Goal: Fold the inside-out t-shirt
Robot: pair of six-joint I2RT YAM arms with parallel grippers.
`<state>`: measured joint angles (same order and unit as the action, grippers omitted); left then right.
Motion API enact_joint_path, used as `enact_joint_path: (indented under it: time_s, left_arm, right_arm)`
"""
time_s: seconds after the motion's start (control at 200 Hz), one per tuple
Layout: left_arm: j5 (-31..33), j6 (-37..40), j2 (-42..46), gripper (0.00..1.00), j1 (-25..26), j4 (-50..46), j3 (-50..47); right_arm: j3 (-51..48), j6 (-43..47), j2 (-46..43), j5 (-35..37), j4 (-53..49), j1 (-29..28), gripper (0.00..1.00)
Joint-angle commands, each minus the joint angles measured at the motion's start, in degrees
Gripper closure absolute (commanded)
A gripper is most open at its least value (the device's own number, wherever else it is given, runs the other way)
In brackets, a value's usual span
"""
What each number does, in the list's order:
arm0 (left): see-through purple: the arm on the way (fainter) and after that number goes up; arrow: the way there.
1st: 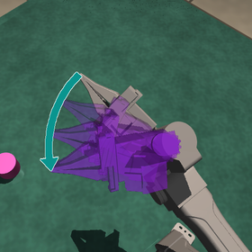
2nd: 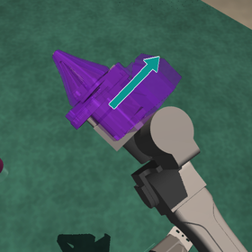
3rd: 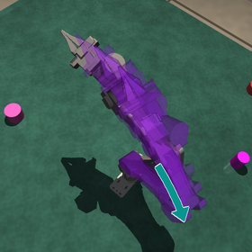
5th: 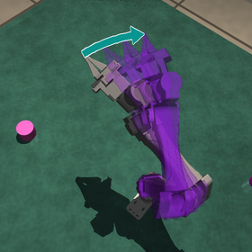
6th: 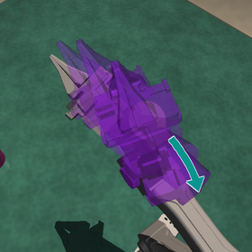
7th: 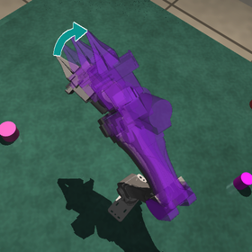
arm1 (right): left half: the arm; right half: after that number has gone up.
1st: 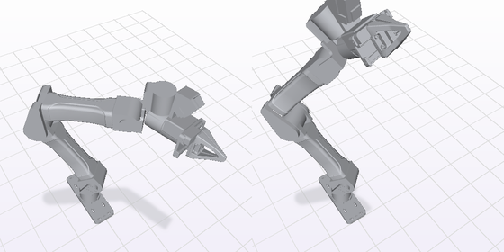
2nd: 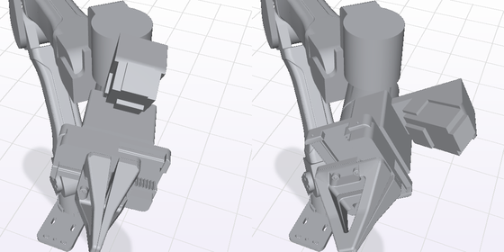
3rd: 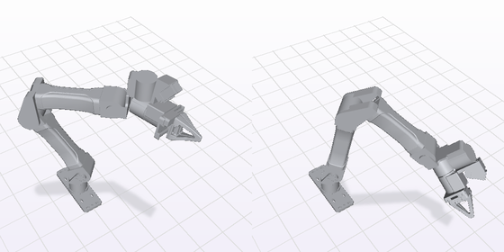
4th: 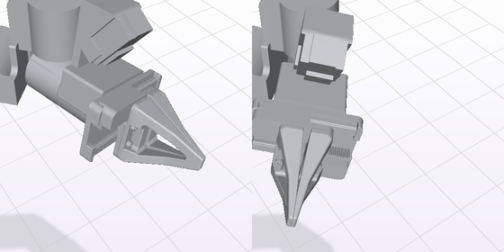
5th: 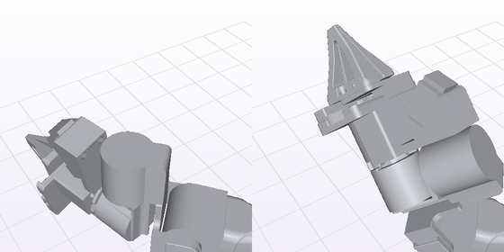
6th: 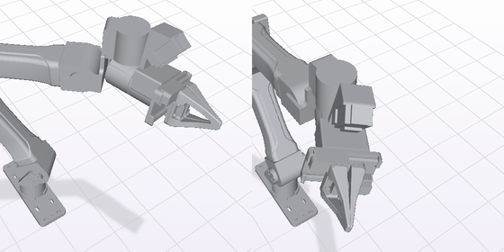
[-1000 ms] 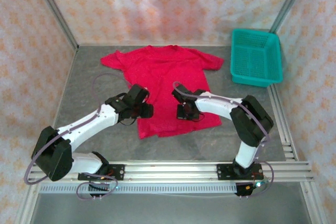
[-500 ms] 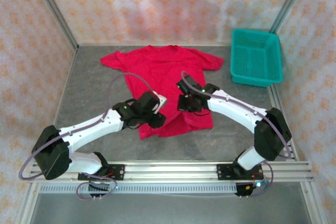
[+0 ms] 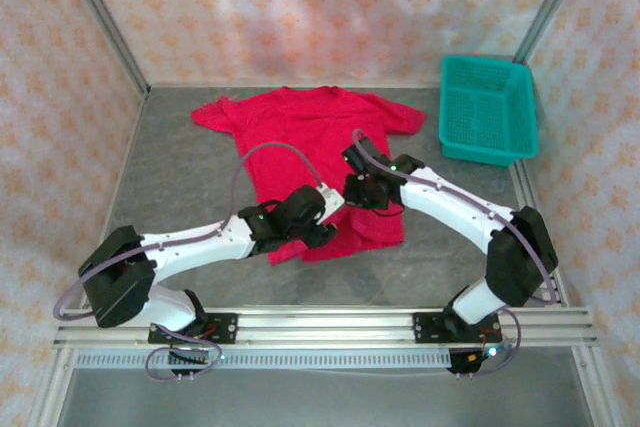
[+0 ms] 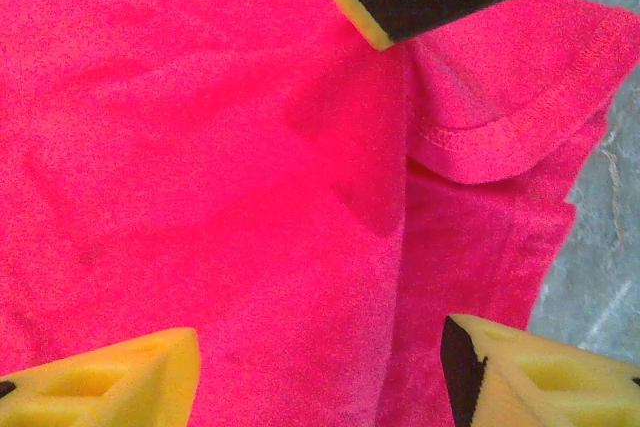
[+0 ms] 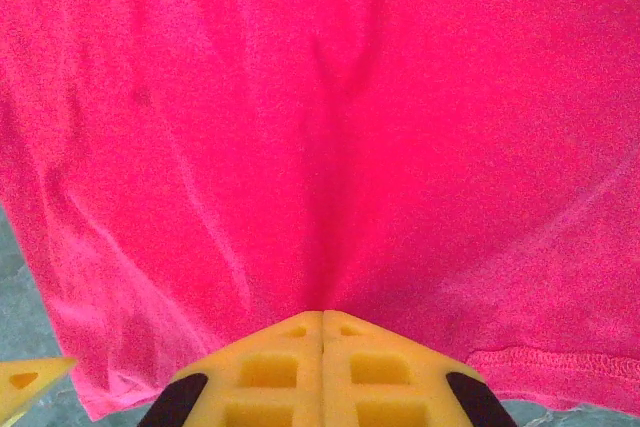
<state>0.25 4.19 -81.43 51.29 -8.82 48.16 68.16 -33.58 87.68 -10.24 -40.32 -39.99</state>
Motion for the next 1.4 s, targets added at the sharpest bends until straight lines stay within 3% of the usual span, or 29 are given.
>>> enact_joint_path:
  time_s: [0.0,0.175,0.32,0.445,0.575,0.666,1.086,1.206,1.396]
  left_arm:
    - [4.64,1.0,-2.96,0.33,-0.17,3.59,-2.17]
    - [3.16,-0.04,-5.03,0.33,-0.17,5.2,-2.0]
    - [2.12,0.37,1.28,0.33,-1.04,8.29,-7.8]
    - [-1.72,0.68,7.23,0.33,-4.76,5.51,-10.74]
    - [-3.68,0.39,9.45,0.31,-5.33,4.39,-12.13]
    - [-5.95,-1.0,7.7,0.23,-5.24,6.82,-12.98]
    - [-6.94,-2.67,-1.41,0.2,-1.96,15.88,-10.63]
    - [-5.33,-2.78,-6.1,0.2,-1.37,17.86,-9.48]
    - [2.23,-0.98,-7.83,0.25,-1.73,16.21,-8.57]
  right_arm:
    - [0.75,-0.65,-3.09,-1.89,-0.69,0.19,1.0]
    - [-0.2,-1.37,-4.05,-3.28,0.51,1.64,1.0]
    - [-0.99,-1.58,-2.47,-3.82,1.09,2.43,1.0]
    - [-1.84,-1.32,-1.2,-3.86,1.17,3.95,1.0]
    - [-3.5,-2.74,-1.54,-7.62,4.53,6.5,1.0]
    - [-3.78,-4.06,-1.8,-10.23,6.77,6.94,1.0]
    - [-2.16,-4.21,-0.54,-11.11,6.48,7.16,1.0]
    - [-2.16,-4.43,-0.73,-11.17,6.27,7.2,1.0]
    - [-2.68,-3.47,-3.03,-9.73,4.43,8.27,1.0]
